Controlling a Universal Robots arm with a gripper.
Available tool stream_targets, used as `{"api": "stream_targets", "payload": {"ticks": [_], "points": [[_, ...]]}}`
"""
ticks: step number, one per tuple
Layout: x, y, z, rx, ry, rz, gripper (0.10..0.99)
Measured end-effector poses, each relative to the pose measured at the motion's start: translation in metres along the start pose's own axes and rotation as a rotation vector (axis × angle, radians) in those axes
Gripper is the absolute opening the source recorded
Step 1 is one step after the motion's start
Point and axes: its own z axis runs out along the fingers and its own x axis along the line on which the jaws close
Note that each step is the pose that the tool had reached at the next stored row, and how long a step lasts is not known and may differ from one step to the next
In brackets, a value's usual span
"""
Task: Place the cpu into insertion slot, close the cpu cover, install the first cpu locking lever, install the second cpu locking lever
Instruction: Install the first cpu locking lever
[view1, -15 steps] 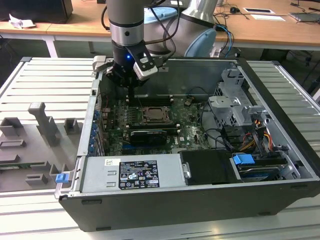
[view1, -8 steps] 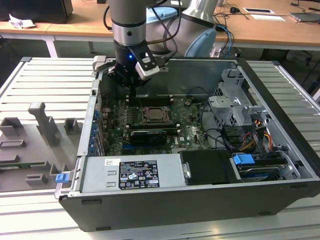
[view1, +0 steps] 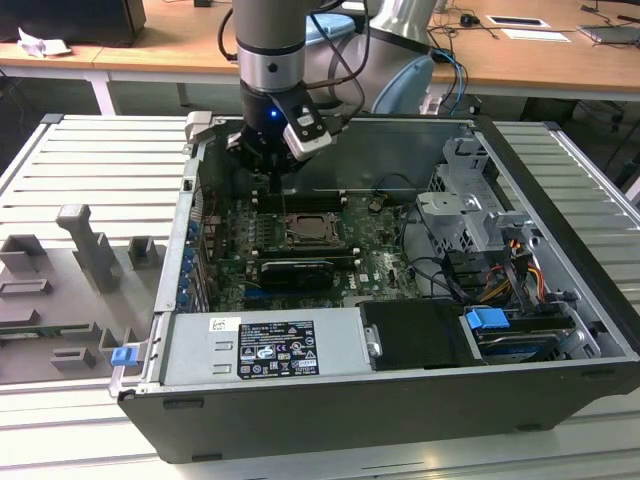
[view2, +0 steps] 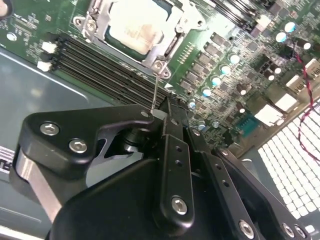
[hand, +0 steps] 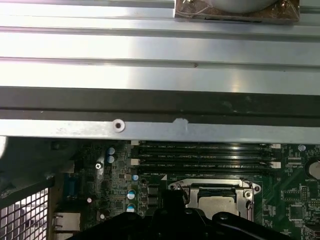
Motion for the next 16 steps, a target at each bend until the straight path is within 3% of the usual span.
{"api": "stream_targets", "payload": {"ticks": [14,15,16], "points": [[-0.0367,-0.0008,0.0021,0.0,-0.0001,0.0,0.106],[-0.0375,-0.0009,0.0023,-0.002,-0.0002,0.0,0.106],[-0.038,-0.001,0.0026,-0.017,-0.0003,0.0,0.106]]}}
